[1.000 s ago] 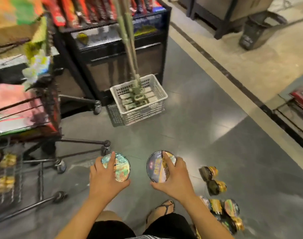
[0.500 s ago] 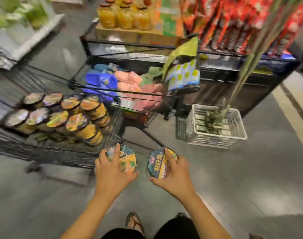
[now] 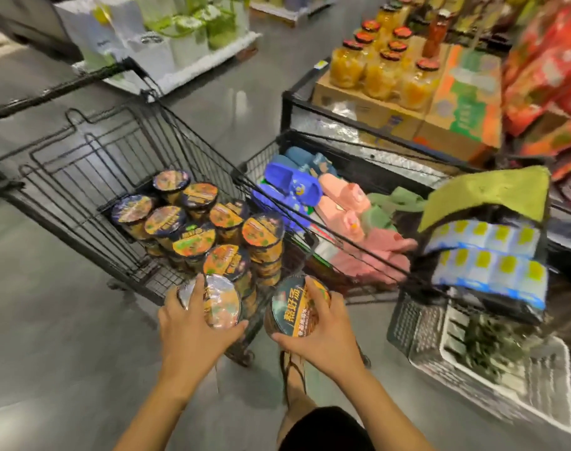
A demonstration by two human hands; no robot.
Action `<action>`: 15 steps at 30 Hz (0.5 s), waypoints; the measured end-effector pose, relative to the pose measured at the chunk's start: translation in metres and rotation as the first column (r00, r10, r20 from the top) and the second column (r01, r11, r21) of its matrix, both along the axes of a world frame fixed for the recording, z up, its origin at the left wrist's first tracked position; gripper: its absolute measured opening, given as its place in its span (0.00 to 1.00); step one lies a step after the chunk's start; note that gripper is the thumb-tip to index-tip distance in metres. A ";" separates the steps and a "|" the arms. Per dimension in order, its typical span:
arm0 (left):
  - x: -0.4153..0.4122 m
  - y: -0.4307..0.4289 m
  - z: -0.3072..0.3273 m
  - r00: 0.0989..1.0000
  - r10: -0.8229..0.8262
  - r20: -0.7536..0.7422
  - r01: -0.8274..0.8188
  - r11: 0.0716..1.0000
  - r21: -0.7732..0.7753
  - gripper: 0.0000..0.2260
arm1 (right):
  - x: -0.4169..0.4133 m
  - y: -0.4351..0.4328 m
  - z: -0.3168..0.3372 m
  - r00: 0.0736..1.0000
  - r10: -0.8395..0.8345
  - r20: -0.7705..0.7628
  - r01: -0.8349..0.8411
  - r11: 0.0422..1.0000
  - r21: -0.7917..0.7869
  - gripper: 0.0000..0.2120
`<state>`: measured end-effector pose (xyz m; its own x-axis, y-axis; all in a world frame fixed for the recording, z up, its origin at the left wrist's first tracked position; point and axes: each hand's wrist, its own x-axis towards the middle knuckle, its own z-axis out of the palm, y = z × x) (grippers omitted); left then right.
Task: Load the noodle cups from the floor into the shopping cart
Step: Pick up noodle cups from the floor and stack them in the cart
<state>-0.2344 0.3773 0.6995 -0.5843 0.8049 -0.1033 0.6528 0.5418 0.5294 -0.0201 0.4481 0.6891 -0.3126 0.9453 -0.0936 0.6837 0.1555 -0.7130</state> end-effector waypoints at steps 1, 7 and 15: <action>-0.005 0.015 0.002 0.999 0.042 0.009 -0.042 0.999 0.002 0.50 | -0.008 0.022 0.001 0.999 0.039 0.001 -0.039 0.999 0.016 0.54; -0.037 0.085 0.012 0.962 0.270 0.050 -0.270 0.963 -0.001 0.50 | -0.058 0.142 0.017 0.968 0.248 0.041 -0.250 0.965 0.078 0.56; -0.107 0.122 0.021 0.891 0.453 0.023 -0.452 0.891 -0.037 0.50 | -0.161 0.248 0.034 0.908 0.412 0.083 -0.415 0.909 0.025 0.57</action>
